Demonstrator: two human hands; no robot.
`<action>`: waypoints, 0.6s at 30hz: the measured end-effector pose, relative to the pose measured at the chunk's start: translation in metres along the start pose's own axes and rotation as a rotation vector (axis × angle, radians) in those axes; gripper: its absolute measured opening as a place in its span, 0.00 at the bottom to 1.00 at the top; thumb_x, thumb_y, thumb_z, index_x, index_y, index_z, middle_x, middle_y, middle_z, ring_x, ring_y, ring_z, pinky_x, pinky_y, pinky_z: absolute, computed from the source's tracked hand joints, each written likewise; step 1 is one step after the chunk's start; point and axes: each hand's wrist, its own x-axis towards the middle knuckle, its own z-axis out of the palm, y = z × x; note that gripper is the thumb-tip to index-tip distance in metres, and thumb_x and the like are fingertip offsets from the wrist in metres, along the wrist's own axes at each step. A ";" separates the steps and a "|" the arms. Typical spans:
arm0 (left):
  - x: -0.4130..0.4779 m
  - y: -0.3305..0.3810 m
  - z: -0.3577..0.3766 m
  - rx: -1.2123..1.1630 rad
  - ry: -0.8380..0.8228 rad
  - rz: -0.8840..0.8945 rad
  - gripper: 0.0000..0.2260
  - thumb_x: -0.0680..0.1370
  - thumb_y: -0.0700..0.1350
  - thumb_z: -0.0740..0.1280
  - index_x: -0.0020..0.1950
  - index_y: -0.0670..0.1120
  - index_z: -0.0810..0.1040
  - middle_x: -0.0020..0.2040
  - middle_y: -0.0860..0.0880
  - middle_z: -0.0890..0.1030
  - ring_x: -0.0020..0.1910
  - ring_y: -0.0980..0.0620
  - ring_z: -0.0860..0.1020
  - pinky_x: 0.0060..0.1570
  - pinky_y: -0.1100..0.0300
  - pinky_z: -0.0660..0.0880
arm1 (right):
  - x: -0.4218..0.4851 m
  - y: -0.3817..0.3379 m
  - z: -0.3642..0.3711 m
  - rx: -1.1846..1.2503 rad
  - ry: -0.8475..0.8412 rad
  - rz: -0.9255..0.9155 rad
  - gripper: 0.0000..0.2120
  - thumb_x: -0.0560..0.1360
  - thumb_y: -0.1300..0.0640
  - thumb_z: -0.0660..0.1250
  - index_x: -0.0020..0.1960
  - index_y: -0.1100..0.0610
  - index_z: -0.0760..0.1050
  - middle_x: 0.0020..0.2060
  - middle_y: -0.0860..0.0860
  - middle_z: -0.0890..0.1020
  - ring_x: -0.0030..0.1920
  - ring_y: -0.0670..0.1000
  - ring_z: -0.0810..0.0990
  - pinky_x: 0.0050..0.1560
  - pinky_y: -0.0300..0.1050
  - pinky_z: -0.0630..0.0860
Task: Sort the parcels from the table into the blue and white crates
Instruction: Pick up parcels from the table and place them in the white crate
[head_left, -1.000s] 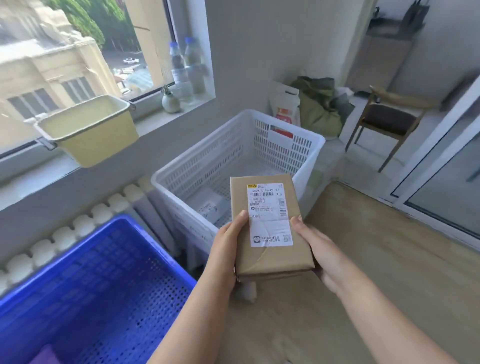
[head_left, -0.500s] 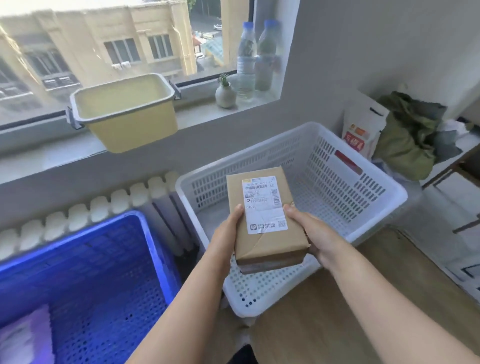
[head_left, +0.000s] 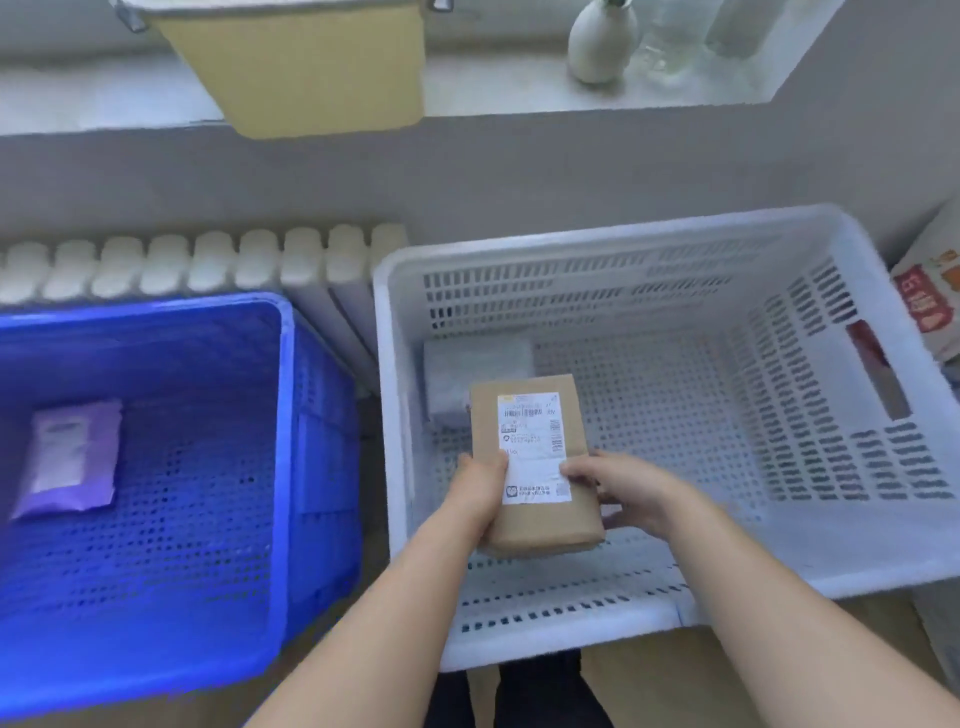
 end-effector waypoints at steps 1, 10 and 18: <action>0.012 -0.010 0.005 -0.009 0.053 -0.036 0.34 0.67 0.61 0.59 0.69 0.44 0.70 0.61 0.45 0.79 0.55 0.45 0.80 0.59 0.48 0.76 | 0.012 0.001 -0.001 -0.058 -0.031 0.027 0.10 0.79 0.53 0.64 0.59 0.52 0.78 0.51 0.50 0.83 0.52 0.53 0.80 0.60 0.55 0.77; 0.049 -0.045 0.022 0.125 0.297 -0.223 0.22 0.83 0.42 0.55 0.76 0.38 0.58 0.74 0.39 0.63 0.65 0.40 0.72 0.57 0.54 0.72 | 0.085 0.023 0.027 -0.304 -0.144 0.108 0.19 0.78 0.55 0.63 0.68 0.49 0.66 0.61 0.50 0.79 0.60 0.53 0.77 0.59 0.54 0.75; 0.078 -0.062 0.014 0.324 0.336 -0.043 0.28 0.81 0.39 0.55 0.81 0.47 0.52 0.77 0.45 0.64 0.71 0.42 0.69 0.67 0.46 0.72 | 0.128 0.021 0.045 -0.220 -0.123 0.116 0.20 0.83 0.56 0.60 0.74 0.55 0.62 0.57 0.52 0.77 0.55 0.56 0.77 0.60 0.57 0.77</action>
